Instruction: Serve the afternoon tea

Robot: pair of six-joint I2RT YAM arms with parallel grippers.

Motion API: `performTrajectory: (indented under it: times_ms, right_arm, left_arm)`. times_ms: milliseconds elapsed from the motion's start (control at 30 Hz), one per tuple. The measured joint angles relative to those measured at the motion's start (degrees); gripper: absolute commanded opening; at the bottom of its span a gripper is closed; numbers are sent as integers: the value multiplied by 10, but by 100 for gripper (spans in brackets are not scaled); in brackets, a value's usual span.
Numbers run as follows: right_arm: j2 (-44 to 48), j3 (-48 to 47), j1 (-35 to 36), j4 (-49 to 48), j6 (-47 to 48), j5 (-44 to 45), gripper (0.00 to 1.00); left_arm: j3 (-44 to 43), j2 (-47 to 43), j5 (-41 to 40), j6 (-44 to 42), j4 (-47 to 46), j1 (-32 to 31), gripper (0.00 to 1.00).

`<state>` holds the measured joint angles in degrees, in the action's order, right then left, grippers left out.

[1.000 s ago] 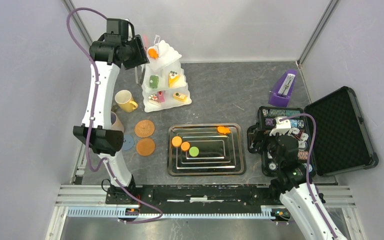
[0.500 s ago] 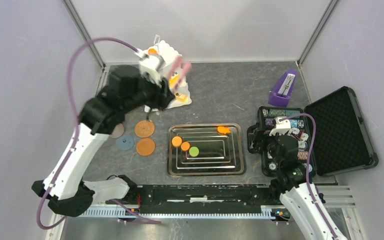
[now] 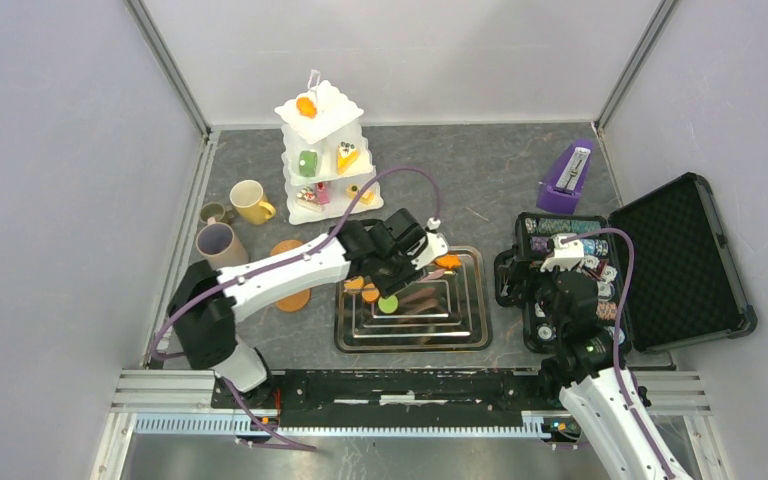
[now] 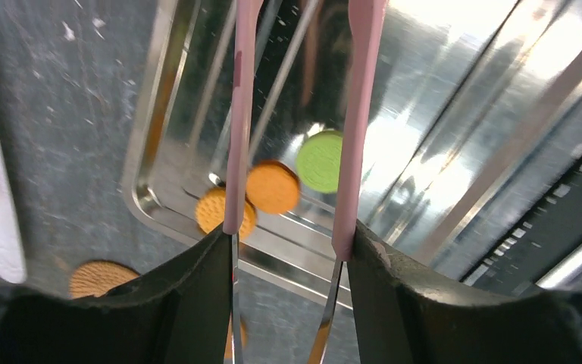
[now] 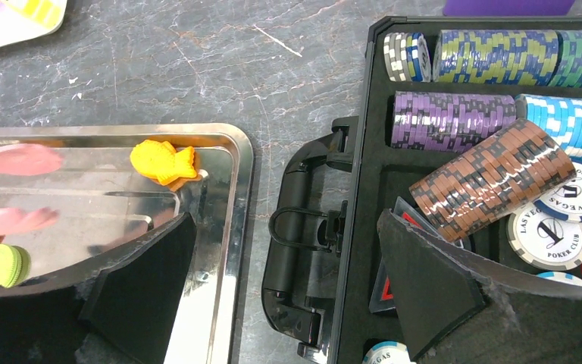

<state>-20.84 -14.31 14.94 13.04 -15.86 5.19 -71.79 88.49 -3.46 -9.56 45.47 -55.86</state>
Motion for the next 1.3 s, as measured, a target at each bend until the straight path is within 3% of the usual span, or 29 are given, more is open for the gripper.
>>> performTrajectory:
  times_ms: [267, 833, 1300]
  right_arm:
    - [8, 0, 0, 1, -4, 0, 98]
    - [9, 1, 0, 2, -4, 0, 98]
    - [5, 1, 0, 2, -4, 0, 98]
  left_arm:
    - [-70, 129, -66, -78, -31, -12, 64]
    - [-139, 231, -86, -115, -17, -7, 65]
    - [-164, 253, -54, -115, 24, 7, 43]
